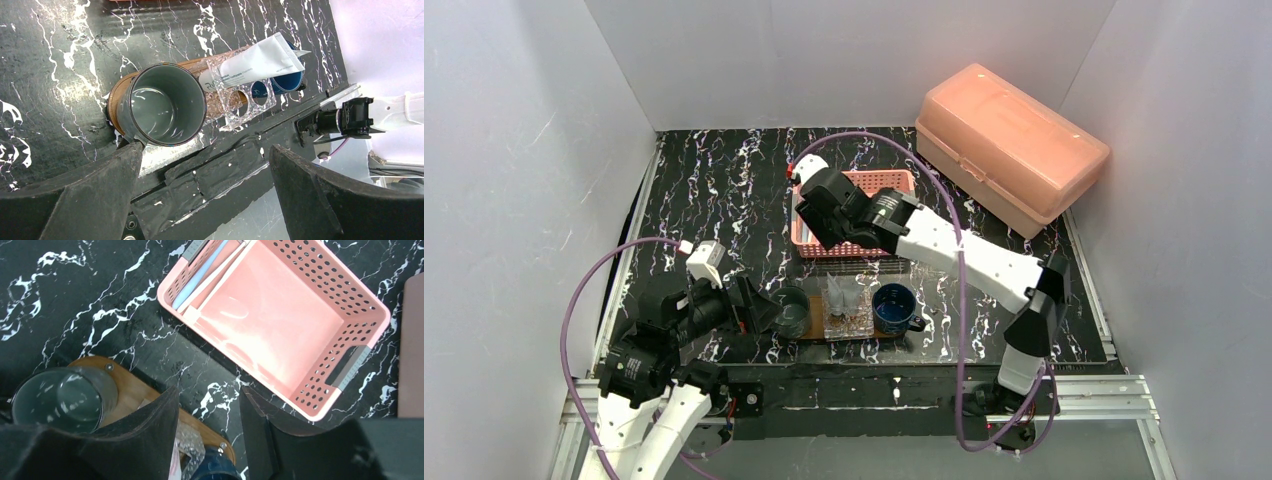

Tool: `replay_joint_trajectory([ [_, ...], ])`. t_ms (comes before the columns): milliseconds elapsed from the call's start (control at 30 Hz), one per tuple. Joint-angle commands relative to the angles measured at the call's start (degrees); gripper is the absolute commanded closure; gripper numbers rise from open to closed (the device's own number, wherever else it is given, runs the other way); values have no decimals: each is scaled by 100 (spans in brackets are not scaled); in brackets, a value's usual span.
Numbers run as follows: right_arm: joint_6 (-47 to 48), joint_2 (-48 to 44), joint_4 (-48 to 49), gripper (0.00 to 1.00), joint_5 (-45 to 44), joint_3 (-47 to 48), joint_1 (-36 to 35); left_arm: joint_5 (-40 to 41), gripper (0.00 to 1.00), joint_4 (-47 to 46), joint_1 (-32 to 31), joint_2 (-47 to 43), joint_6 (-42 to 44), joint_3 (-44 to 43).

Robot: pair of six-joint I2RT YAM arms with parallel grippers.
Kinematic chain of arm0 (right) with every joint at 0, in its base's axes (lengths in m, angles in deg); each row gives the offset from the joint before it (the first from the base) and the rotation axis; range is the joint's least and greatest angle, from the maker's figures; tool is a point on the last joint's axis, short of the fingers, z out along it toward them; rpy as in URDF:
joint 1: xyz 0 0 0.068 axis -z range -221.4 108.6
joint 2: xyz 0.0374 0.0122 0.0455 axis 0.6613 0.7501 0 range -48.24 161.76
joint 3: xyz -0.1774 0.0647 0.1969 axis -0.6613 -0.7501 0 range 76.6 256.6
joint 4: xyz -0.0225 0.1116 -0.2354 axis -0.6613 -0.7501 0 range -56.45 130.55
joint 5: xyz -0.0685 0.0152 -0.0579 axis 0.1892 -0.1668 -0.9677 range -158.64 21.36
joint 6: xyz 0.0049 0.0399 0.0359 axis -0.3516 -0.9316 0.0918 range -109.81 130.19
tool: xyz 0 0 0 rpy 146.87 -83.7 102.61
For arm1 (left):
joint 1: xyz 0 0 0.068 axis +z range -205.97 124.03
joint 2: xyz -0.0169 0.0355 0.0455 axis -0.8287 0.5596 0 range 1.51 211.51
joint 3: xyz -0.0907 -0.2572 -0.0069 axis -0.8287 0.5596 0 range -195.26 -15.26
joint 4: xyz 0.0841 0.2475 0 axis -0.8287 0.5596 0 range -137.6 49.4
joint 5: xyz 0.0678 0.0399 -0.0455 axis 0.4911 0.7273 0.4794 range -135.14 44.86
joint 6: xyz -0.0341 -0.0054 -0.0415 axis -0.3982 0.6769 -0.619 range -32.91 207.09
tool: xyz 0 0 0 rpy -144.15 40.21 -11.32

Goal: Prepare toiletry sets of a toothbrush and toothpaste on the tray

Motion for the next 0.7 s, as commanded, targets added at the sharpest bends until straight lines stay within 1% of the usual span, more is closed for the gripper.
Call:
replay_joint_trajectory([
  [0,-168,335,469,44,164,293,195,-111,2,-93,-6,44,73,41],
  [167,-368,725,766,43,329,362,464,-130,2,-105,-9,33,73,49],
  [267,-513,985,901,40,500,430,656,-156,2,-115,-10,55,73,61],
  [500,-847,1563,1303,40,950,558,991,-166,2,-115,-1,65,82,59],
  [667,-1058,2072,1414,40,934,717,1134,-166,2,-115,-9,48,82,64],
])
